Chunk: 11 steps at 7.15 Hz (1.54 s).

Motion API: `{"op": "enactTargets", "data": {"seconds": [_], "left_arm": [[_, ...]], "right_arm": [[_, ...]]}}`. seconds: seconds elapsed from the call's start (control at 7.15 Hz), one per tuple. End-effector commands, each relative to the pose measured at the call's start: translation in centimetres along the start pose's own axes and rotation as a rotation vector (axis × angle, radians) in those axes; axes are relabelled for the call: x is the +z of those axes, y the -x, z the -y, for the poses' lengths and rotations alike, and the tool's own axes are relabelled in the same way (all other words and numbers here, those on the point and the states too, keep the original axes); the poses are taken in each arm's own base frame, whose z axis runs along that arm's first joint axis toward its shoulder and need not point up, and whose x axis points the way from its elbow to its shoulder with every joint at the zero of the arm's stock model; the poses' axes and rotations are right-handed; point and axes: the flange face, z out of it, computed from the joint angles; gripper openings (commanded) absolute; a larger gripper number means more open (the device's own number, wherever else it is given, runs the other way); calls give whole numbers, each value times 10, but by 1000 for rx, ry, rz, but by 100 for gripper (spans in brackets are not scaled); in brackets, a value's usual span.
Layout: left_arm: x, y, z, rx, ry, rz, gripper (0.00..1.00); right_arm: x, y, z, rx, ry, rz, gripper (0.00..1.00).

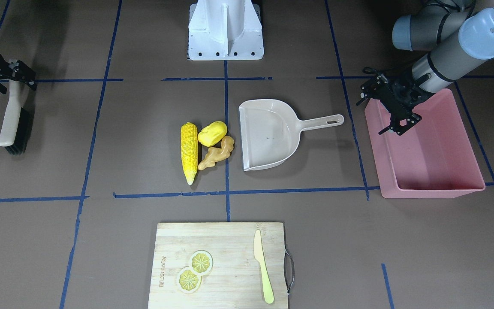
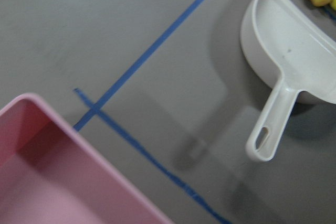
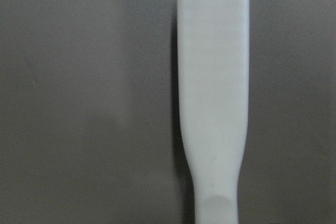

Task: Sweep and dump trash into bin
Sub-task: 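Move the left gripper to the beige dustpan handle and grasp it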

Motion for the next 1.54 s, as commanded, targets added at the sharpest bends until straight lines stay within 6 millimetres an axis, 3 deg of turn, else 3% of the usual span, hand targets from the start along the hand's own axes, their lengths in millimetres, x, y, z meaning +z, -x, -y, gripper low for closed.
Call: {"op": "enactTargets", "data": {"seconds": [0.0,0.28,0.42,0.56,0.84,0.98,1.26,1.4], "left_arm": [[22,-21,16,53,11,7,100],[67,-64,25,204,53,-18,100],[67,-65,30,308,48,-17,100],[73,-67,30,341,59,17,100],[104,-92,34,392,86,74,100],[118,-101,35,410,99,94,100],[128,-106,40,419,104,99,98],[135,-103,37,417,120,112,85]], "right_arm": [[2,1,-2,-4,3,-1,58],[-4,4,0,-17,-24,13,13],[-7,3,-2,-33,-39,28,3],[-16,17,0,-62,-61,58,0],[-30,52,4,-99,-79,101,0],[-30,68,14,-112,-89,116,0],[-23,115,45,-116,-86,111,0],[-21,131,48,-107,-82,128,0]]}}
